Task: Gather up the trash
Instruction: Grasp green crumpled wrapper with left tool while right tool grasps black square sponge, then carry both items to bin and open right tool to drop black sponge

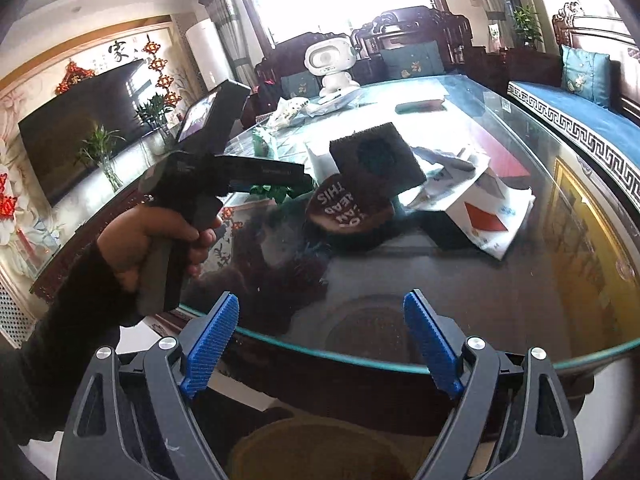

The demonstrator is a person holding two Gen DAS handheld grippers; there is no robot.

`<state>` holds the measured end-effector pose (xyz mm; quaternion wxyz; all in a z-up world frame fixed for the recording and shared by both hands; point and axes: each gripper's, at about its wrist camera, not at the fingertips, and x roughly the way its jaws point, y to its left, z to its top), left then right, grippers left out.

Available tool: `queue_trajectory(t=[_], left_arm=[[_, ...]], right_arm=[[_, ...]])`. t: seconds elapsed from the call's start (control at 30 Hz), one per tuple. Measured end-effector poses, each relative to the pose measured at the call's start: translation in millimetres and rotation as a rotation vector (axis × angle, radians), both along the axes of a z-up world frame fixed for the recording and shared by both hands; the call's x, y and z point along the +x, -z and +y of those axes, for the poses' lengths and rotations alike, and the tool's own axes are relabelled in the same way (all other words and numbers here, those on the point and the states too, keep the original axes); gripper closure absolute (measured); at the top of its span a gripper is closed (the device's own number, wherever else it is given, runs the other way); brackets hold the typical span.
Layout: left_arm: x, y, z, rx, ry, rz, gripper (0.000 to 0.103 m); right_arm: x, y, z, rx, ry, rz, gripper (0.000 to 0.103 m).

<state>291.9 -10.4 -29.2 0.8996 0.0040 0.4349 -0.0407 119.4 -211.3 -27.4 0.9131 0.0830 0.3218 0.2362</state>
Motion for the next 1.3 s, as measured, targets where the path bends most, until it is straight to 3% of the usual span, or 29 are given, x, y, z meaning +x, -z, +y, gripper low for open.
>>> queue_trajectory(t=[0.07,0.13,0.3,0.53,0.67,0.83,0.97,1.13,1.3], left_arm=[[-1,-1,-1,0.009,0.014,0.0,0.057],[-1,-2,3,-0.022,0.024,0.011,0.059],[-22,-14,9,-0.063,0.042,-0.027,0.059],[-53,-32,19,-0.105,0.07,-0.059,0.059],[-64,-34,22,-0.104,0.078,-0.062,0.059],[-73,-31,20,-0.111,0.096,-0.053,0.059],[-77,-32,17,-0.115,0.108,-0.059,0.059],[-93,-41,14,-0.122,0.128,-0.082,0.059],[-140,-52,3,-0.123,0.2,-0.107,0.059]], right_arm=[[4,-2,2,-0.004,-0.006,-0.004,0.024],[10,-4,4,-0.009,-0.008,-0.005,0.026],[28,-16,7,-0.009,-0.01,-0.031,0.032],[95,-33,11,-0.019,-0.012,-0.014,0.056],[121,-33,22,-0.092,0.001,-0.003,0.058],[136,-23,34,-0.151,-0.025,0.036,0.085],[130,-22,34,-0.154,-0.014,0.011,0.086],[109,-43,29,-0.125,-0.013,-0.068,0.086],[45,-66,26,-0.085,-0.109,-0.115,0.086]])
